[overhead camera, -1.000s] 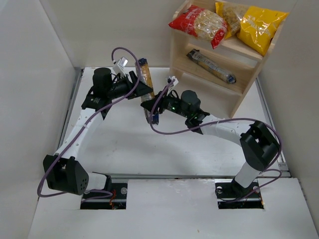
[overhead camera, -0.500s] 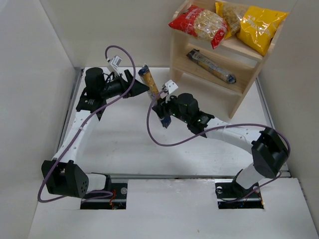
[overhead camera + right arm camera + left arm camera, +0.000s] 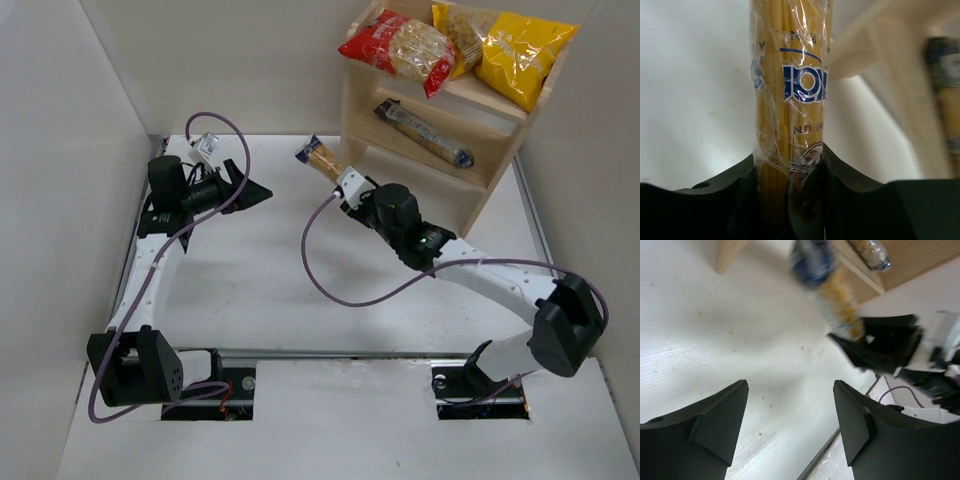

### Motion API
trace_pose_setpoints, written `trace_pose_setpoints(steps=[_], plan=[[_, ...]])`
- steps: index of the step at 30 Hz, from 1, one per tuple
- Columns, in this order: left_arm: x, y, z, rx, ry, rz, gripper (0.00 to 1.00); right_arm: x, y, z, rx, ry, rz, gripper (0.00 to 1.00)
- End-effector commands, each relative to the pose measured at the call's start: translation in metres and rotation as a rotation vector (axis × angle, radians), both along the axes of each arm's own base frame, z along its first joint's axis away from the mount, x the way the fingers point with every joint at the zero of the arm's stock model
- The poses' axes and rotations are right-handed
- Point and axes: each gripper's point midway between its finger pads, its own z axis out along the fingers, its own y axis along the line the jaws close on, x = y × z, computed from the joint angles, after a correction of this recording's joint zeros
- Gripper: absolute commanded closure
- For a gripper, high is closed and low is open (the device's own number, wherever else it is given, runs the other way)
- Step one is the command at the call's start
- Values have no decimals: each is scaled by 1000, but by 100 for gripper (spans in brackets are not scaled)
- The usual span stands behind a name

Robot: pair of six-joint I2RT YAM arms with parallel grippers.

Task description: Place and organize the pasta boxes and bags onto the shelf

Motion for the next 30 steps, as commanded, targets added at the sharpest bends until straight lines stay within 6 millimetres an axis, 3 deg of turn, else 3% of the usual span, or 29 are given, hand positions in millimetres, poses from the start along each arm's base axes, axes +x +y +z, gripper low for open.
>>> trace_pose_setpoints(steps=[1,6,13,16,21,24,30], plan=[[-11,4,4,12,-54,-17,33,19,-48,124,16,-347,-117,100],[-9,4,-6,14,-42,-13,33,50,-106,150,-134,-407,-226,100],[5,9,-7,27,-48,21,33,92,-150,153,-386,-440,-263,100],[7,11,-7,29,-44,25,33,101,-158,156,-411,-442,-263,100],[10,16,-11,33,-34,44,33,107,-155,127,-501,-400,-198,100],[11,18,-16,34,-19,51,33,118,-164,117,-492,-371,-221,100],[12,18,-15,35,-20,50,33,140,-178,114,-492,-350,-261,97]])
